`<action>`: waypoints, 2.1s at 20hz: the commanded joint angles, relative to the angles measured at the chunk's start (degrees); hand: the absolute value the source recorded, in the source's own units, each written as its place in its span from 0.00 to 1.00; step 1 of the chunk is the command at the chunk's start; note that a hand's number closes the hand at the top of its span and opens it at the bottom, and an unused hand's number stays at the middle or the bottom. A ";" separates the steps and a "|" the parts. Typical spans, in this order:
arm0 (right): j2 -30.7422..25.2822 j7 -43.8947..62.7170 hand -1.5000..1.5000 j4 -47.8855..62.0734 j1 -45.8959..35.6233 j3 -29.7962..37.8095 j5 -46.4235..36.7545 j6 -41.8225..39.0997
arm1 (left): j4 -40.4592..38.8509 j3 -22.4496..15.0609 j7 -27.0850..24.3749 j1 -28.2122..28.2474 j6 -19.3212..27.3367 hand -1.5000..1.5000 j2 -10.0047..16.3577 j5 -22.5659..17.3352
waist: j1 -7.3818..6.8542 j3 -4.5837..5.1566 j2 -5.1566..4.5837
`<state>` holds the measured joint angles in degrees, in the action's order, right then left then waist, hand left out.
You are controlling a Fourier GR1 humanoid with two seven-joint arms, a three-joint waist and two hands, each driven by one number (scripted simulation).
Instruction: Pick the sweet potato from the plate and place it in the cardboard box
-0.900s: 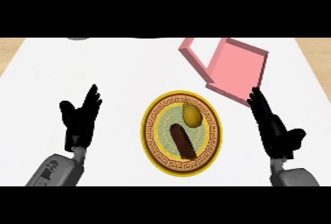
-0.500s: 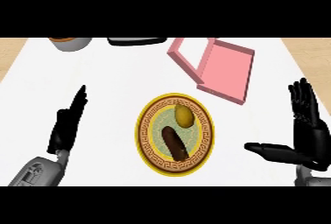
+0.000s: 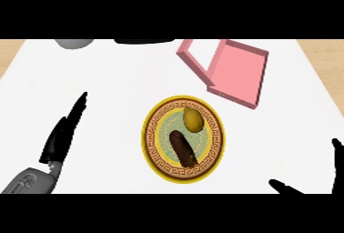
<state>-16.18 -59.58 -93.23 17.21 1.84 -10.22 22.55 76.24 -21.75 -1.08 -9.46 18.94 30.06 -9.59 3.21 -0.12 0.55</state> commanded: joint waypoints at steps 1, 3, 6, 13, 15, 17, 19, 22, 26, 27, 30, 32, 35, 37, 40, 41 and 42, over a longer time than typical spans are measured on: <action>1.78 -7.18 0.00 -3.66 11.84 -3.16 -12.43 9.99 | -1.62 0.10 -1.72 0.57 -0.99 0.50 0.18 0.45 | 0.09 0.31 -0.24; 2.97 -3.16 0.00 -8.53 17.57 -3.94 -17.13 13.17 | -0.94 1.26 -3.18 1.67 -2.35 0.50 1.75 -0.20 | -0.74 0.34 -0.18; 5.13 4.67 0.00 -16.52 25.65 -10.58 -27.17 13.76 | -1.40 1.41 -4.48 1.19 -2.87 0.50 1.99 0.76 | -1.50 0.43 -0.44; 15.86 14.42 0.00 -23.32 41.38 -23.16 -52.06 18.52 | -2.59 0.82 -4.44 -0.10 -2.73 0.50 -0.84 1.86 | -1.82 0.39 -0.79; 15.98 21.67 0.00 -23.59 41.56 -25.13 -57.78 20.23 | -1.02 1.51 -0.74 -2.03 -3.52 0.50 -0.09 1.35 | -2.28 0.30 -0.81; 16.06 29.30 0.00 -21.99 39.31 -27.89 -63.28 21.84 | -3.15 1.55 -2.07 -3.48 -3.31 0.50 -1.16 2.42 | -2.31 0.30 -1.02; 16.10 33.75 0.00 -25.66 43.76 -30.34 -69.01 21.92 | -2.78 1.18 -3.94 -1.22 -4.28 0.50 -1.36 2.49 | -2.37 0.30 -0.83; 16.14 44.65 0.00 -25.03 41.82 -34.87 -78.63 20.94 | -3.82 1.55 -5.01 -0.04 -3.86 0.50 -1.20 3.17 | -2.63 0.35 -1.04; 16.17 56.39 0.00 -25.96 39.31 -40.46 -88.71 14.57 | -3.05 3.19 -4.18 -0.79 -5.92 0.50 -1.15 2.30 | -2.69 0.26 -0.75; 16.17 61.83 0.00 -24.46 33.04 -40.39 -88.89 11.14 | -3.07 2.99 -3.09 -1.55 -5.65 0.50 -0.99 3.18 | -2.99 0.23 -0.87; 16.18 69.33 0.00 -22.66 26.23 -42.13 -91.55 3.85 | -1.55 3.35 -2.04 -0.82 -5.79 0.50 -2.01 3.23 | -3.28 0.18 -0.74; 16.18 73.01 0.00 -20.36 23.43 -44.99 -91.52 2.22 | -1.79 3.23 -3.87 1.18 -6.01 0.50 -2.01 4.79 | -3.25 0.16 -0.62; 16.18 76.97 0.00 -13.94 12.45 -41.88 -87.33 -0.97 | -3.79 4.66 -2.63 -2.15 -8.73 0.50 -2.70 4.40 | -3.30 0.13 -0.68; 16.18 80.26 0.00 -13.09 10.83 -42.61 -89.96 -1.10 | -6.36 6.42 -5.41 -1.58 -8.45 0.50 -4.27 4.94 | -3.11 0.14 -0.62; 16.18 81.78 0.00 -9.78 4.62 -41.36 -89.44 0.31 | -3.21 6.39 -2.60 -0.71 -7.67 0.50 -4.73 7.09 | -3.26 0.12 -0.55; 16.18 84.16 0.00 -10.68 5.18 -44.74 -92.06 0.52 | -0.61 4.86 -1.31 0.33 -7.34 0.50 -5.37 8.26 | -3.26 0.11 -0.49; 16.18 81.79 0.00 -12.89 7.12 -44.26 -92.79 0.36 | -2.17 8.00 -0.65 -2.02 -11.43 0.50 -3.32 5.70 | -3.08 0.12 -0.50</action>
<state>-0.01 20.37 -105.98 27.01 -41.21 -100.82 23.52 73.30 -15.83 -3.32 -10.70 10.71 26.12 -3.41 0.04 0.01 -0.02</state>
